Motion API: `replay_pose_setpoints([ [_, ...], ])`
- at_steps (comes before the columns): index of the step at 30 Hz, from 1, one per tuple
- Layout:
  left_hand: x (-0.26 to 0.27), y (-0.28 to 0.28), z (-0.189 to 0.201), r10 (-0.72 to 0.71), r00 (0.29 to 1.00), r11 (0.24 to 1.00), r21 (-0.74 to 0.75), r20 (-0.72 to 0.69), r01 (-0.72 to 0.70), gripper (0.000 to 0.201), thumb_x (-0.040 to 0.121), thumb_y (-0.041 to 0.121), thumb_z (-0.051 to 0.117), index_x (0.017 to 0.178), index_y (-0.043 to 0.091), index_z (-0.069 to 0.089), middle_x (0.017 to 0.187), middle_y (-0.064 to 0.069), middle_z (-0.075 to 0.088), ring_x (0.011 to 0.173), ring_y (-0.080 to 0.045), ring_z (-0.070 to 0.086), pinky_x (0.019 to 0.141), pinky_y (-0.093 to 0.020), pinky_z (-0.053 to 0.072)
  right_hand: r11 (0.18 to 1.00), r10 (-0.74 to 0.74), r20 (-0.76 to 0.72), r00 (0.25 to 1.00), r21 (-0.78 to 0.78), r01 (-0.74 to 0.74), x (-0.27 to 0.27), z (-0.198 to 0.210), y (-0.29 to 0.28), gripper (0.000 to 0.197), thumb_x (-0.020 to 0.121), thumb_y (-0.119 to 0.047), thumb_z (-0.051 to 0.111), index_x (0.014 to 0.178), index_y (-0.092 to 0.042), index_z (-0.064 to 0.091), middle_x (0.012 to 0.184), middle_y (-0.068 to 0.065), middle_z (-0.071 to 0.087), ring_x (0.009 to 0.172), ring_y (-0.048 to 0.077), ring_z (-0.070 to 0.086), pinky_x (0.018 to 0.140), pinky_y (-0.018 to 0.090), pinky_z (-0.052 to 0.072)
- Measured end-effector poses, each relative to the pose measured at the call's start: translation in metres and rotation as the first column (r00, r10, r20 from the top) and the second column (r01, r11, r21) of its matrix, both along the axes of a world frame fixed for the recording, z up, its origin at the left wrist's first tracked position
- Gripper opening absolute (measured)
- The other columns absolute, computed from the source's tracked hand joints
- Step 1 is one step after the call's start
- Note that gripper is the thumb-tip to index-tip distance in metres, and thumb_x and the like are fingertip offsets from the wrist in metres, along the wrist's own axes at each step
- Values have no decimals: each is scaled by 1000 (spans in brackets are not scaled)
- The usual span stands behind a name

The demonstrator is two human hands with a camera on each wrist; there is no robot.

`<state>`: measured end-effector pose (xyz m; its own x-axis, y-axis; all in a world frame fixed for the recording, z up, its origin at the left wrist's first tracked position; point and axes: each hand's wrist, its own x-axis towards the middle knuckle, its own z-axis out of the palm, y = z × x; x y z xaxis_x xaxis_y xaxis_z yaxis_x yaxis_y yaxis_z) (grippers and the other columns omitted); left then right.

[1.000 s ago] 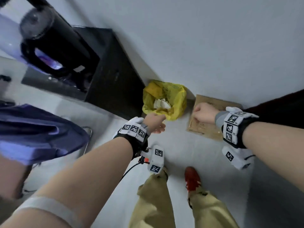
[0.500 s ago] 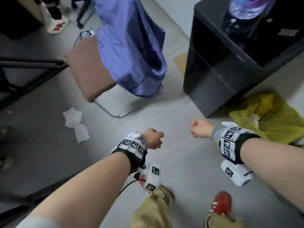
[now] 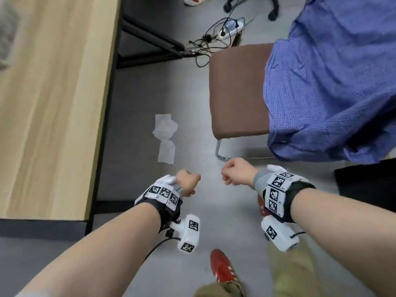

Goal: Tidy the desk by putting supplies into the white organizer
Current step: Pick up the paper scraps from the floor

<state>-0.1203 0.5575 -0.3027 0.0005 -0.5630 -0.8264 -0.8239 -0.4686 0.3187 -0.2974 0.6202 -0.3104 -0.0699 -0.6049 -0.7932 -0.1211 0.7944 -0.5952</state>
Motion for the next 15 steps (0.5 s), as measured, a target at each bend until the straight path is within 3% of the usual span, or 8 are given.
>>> replay_pose_setpoints([
  [2,2,-33,-16,76,997,997,-6,28,-75,17,90,21,56,80,8,50,72,-13,58,66,-29,62,53,-26,46,999,4,90,996,46,-8,0,-16,-51,3,92,-12,53,94,-10,55,83,10,66,67,21,65,54,23,43],
  [6,4,-90,-43,213,975,977,-1,63,-214,15,85,22,57,80,11,49,61,-6,50,56,-24,54,46,-22,41,991,-29,265,964,134,-7,-2,-42,-137,24,95,-20,53,115,-7,55,92,7,70,83,21,72,67,28,55],
  [9,-2,-131,-64,310,949,951,-7,63,-310,12,85,19,56,80,13,48,59,-5,44,49,-21,47,48,-22,40,988,-62,336,940,153,11,-9,-50,-191,24,97,-21,52,116,-8,56,92,6,70,88,21,71,74,30,56],
  [12,-7,-173,-97,402,912,915,8,73,-404,11,87,18,57,88,11,49,63,-7,44,53,-21,46,49,-25,41,981,-106,371,923,192,35,-8,-77,-244,22,97,-20,54,114,-8,56,89,6,70,82,20,72,68,28,59],
  [15,-6,-195,-137,419,899,906,5,130,-423,22,77,27,60,87,9,50,64,-7,49,52,-23,49,56,-29,49,929,-336,385,859,288,234,4,-117,-284,14,97,-14,51,109,-7,54,85,7,67,71,18,69,58,29,57],
])
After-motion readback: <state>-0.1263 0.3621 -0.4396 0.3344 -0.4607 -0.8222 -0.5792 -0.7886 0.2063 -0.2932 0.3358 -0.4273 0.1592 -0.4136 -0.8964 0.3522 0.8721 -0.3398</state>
